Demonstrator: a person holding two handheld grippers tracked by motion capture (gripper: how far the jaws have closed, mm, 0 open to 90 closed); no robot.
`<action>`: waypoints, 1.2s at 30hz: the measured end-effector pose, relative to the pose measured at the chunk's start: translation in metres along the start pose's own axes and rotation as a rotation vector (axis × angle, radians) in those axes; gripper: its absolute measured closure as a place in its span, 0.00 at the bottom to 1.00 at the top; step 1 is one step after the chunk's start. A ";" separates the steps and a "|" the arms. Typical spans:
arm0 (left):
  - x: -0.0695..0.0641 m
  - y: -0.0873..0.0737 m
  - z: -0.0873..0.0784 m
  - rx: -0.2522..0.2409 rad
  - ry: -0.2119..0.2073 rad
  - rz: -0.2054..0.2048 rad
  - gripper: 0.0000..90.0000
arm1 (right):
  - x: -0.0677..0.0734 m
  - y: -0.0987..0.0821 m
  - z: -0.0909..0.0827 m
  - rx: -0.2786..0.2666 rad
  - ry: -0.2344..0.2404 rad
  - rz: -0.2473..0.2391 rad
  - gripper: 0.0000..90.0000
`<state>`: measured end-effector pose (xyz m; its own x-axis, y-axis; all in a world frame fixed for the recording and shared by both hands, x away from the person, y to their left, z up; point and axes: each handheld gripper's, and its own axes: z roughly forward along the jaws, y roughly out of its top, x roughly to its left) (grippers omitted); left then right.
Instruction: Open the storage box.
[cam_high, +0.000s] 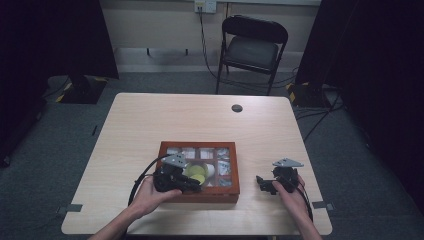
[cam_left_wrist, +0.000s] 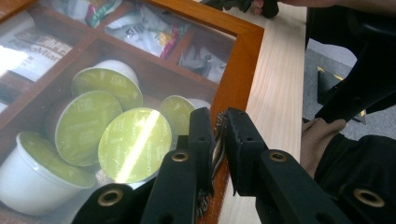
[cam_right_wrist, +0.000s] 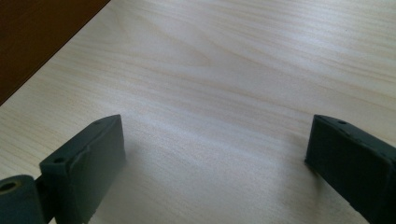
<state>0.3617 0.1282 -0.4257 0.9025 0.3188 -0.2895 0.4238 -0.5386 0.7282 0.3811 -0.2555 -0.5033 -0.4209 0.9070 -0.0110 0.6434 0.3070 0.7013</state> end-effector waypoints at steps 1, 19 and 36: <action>0.000 0.000 0.000 0.000 0.000 0.000 0.90 | 0.000 0.000 0.000 0.000 0.000 0.000 0.04; 0.004 0.013 -0.017 -0.064 -0.024 -0.052 0.90 | 0.000 0.000 0.000 0.001 0.000 0.001 0.04; 0.012 0.034 -0.030 -0.065 -0.061 -0.075 0.90 | 0.000 0.000 0.000 0.000 0.000 0.001 0.04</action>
<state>0.3842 0.1374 -0.3859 0.8720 0.3074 -0.3809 0.4867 -0.4622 0.7413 0.3811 -0.2554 -0.5033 -0.4202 0.9074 -0.0104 0.6440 0.3063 0.7011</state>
